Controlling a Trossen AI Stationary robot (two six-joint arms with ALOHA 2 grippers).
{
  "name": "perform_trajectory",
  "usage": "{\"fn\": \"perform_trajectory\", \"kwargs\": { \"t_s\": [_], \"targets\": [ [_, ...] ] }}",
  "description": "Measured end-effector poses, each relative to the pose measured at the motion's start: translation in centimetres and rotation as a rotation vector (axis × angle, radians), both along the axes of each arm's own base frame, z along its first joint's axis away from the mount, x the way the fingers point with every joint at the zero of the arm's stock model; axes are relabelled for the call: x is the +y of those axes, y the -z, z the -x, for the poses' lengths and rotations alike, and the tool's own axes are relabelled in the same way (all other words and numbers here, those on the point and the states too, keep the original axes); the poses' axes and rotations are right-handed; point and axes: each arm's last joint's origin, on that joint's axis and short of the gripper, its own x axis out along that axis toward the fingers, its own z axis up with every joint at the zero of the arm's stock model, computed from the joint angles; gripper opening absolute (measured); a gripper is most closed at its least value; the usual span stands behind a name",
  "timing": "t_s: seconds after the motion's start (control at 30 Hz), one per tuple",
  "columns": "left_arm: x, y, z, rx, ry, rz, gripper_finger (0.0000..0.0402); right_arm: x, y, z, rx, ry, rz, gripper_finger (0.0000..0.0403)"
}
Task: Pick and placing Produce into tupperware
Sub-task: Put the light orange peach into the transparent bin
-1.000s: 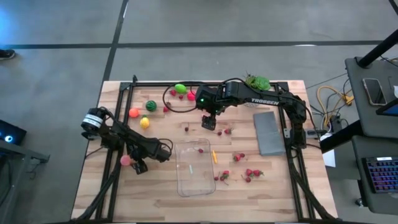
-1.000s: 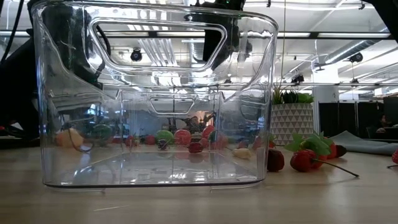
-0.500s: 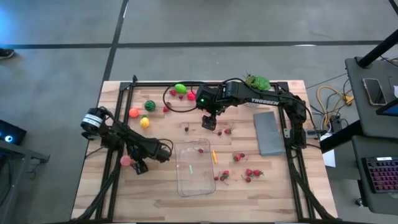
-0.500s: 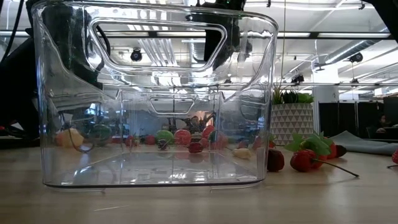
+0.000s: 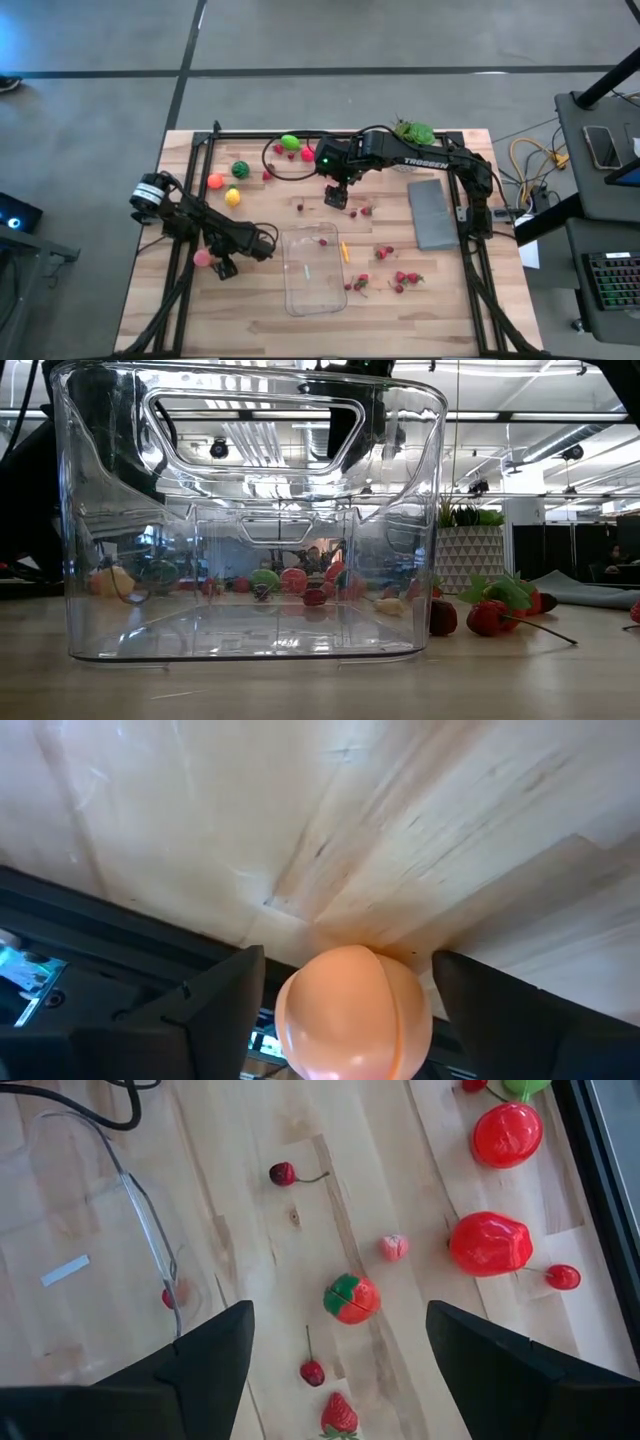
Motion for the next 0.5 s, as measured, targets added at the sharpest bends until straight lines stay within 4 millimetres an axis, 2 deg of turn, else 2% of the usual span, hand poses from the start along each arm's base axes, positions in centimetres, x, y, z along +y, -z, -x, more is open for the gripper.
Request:
{"fn": "perform_trajectory", "kwargs": {
  "t_s": [0.23, 0.5],
  "targets": [
    [-0.1, -0.5, -0.3, -0.014, 0.064, 0.024, 0.0319, 0.0, 0.0, 0.0, -0.001, 0.006, -0.002, 0.0288],
    [-0.5, -3.0, 0.4, -0.083, 0.086, 0.058, 0.0320, 0.0, 0.0, 0.0, 0.000, 0.023, -0.010, 0.0288]
  ]
}}
